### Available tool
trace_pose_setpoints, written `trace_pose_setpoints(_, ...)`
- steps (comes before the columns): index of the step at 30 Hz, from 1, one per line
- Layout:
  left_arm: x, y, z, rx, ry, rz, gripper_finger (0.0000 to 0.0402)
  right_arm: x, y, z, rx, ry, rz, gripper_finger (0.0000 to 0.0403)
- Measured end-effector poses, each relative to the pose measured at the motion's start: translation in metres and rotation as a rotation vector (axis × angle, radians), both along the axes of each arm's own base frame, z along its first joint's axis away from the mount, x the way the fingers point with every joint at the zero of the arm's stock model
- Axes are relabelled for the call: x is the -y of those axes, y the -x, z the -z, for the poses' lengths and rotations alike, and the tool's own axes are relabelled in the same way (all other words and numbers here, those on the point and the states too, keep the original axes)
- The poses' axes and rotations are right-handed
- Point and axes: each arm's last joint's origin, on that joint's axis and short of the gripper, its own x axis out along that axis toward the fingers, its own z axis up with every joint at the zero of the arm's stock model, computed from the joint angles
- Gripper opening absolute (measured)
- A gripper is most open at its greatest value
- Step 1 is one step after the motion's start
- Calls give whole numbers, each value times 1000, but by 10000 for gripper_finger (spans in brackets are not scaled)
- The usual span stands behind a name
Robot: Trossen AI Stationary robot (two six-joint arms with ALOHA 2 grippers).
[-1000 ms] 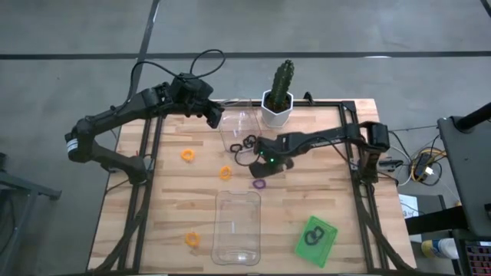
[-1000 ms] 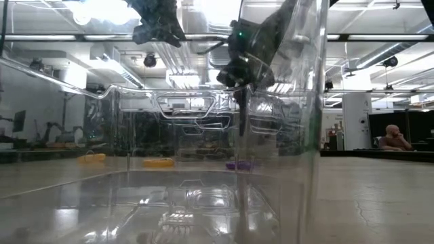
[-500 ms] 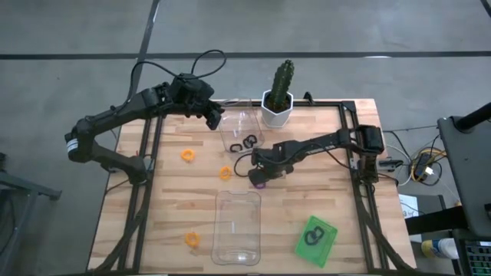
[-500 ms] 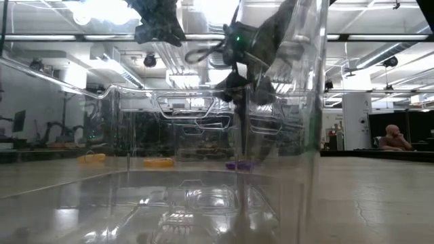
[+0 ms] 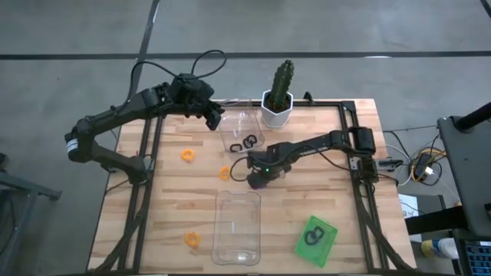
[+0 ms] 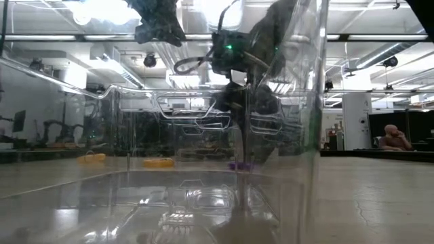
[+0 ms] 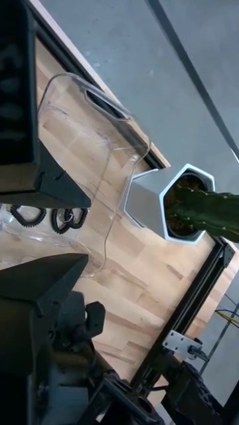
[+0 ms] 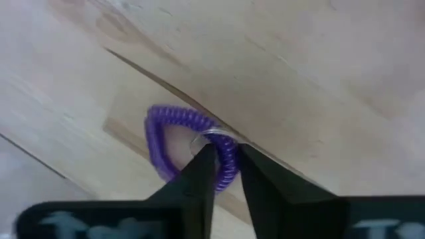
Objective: Sort spring keychains
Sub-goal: Put the purple spring keychain into the green bin
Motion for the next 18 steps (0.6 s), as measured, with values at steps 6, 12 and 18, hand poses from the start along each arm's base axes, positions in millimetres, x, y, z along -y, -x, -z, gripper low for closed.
trace_pose_setpoints(6,0,0,0,4,-2,0,113,1,1,-8,-35,30,-58,16)
trace_pose_setpoints(12,0,0,0,4,-2,-1,113,-1,8,-42,-96,35,-127,11)
trace_pose_setpoints(18,0,0,0,4,-2,-1,113,-12,21,-92,-53,-6,-208,10)
